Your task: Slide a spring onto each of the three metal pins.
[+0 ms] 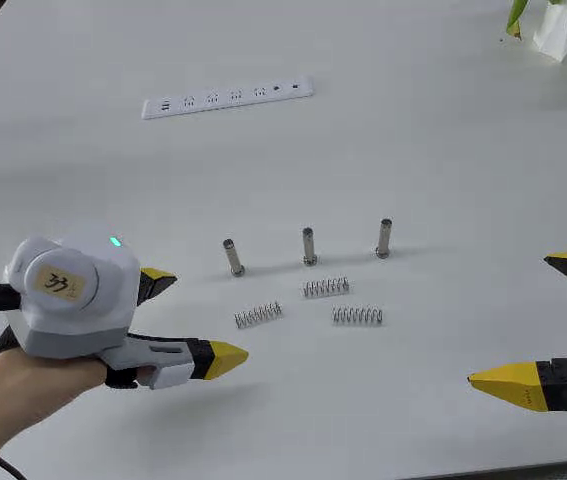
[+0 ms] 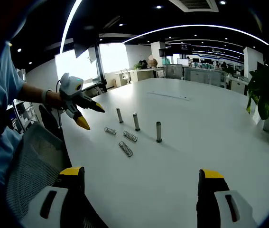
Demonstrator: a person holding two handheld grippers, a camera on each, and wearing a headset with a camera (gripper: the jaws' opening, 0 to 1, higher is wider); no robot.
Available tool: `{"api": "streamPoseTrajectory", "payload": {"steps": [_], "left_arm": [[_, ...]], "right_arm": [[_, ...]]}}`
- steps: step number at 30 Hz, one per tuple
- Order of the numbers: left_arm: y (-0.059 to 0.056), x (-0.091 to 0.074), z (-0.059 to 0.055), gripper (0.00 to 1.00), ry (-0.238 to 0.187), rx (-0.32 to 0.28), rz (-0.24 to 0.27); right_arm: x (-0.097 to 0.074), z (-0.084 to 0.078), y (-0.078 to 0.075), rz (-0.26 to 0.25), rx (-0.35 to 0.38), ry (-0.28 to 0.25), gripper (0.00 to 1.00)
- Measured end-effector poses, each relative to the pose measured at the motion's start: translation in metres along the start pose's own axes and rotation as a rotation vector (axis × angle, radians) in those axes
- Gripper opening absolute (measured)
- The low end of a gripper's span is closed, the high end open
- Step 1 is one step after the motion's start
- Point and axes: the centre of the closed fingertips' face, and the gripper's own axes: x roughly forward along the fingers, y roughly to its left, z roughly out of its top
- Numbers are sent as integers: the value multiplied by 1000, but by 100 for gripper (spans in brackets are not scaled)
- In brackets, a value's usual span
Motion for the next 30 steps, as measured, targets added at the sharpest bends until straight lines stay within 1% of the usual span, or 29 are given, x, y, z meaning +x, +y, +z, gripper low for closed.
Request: {"api": "streamPoseTrajectory", "payload": {"steps": [2, 3, 4, 7, 9, 12, 13, 15, 17, 19, 21, 24, 25, 26, 27, 28, 30], "left_arm": [[-1, 2, 3, 65, -22, 15, 0], [-1, 3, 3, 62, -25, 18, 1], [-1, 3, 2, 59, -25, 19, 4], [0, 8, 0, 53, -27, 20, 6], [0, 10, 0, 50, -33, 22, 7], [-2, 13, -2, 45, -26, 41, 4], [-1, 15, -3, 42, -12, 45, 5], [-2, 16, -3, 39, -6, 59, 4], [-1, 19, -6, 37, 14, 65, -2], [-2, 22, -5, 35, 35, 82, -6], [-3, 26, -5, 32, 53, 84, -17], [-3, 29, -5, 29, 73, 104, -29], [-3, 31, -7, 27, 93, 119, -36], [-3, 32, -7, 26, 103, 123, -36], [-3, 33, -6, 26, 104, 122, -40], [-2, 34, -6, 25, 118, 119, -45], [-2, 36, -6, 23, 124, 119, -48]], "right_arm": [[0, -1, 0, -1, 4, 0, 99], [0, -1, 1, -1, 5, 0, 99], [0, -1, 1, -1, 7, 0, 99], [0, -2, 1, -4, 13, -1, 99], [0, -3, 2, -5, 15, -1, 99], [0, -4, 2, -7, 18, 1, 99], [0, -5, 2, -8, 20, 3, 99], [0, -5, 2, -8, 22, 2, 99], [0, -5, 3, -9, 26, -1, 99], [0, -6, 3, -9, 28, -2, 99], [0, -7, 4, -8, 31, -3, 99], [0, -8, 5, -9, 35, -4, 99], [-1, -8, 5, -9, 37, -6, 99], [-1, -8, 5, -10, 38, -6, 99], [-2, -9, 4, -11, 38, -6, 99], [-2, -9, 4, -14, 39, -7, 99], [-3, -9, 3, -18, 45, -11, 99]]}}
